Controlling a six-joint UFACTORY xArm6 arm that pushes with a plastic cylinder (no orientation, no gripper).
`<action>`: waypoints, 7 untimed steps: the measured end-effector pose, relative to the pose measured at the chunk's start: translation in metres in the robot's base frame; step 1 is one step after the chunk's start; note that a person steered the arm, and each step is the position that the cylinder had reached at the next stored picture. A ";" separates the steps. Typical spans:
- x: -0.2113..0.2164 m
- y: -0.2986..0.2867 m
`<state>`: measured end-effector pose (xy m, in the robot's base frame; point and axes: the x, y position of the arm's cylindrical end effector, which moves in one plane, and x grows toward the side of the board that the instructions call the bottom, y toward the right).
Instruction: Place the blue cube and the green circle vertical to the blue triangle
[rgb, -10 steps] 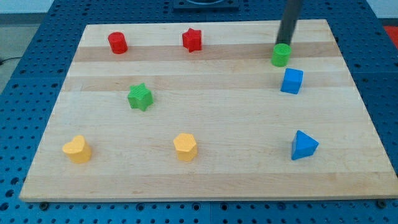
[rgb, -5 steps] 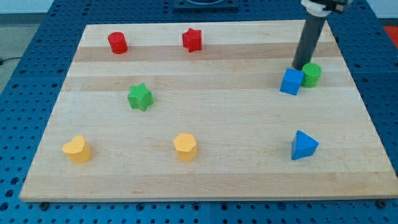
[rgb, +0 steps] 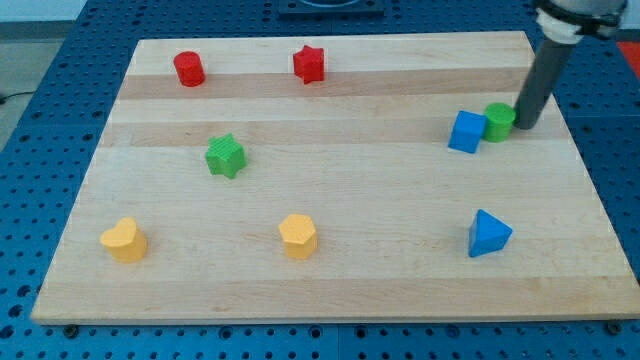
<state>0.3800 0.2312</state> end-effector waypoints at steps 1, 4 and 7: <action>-0.001 -0.001; -0.094 -0.142; 0.000 -0.406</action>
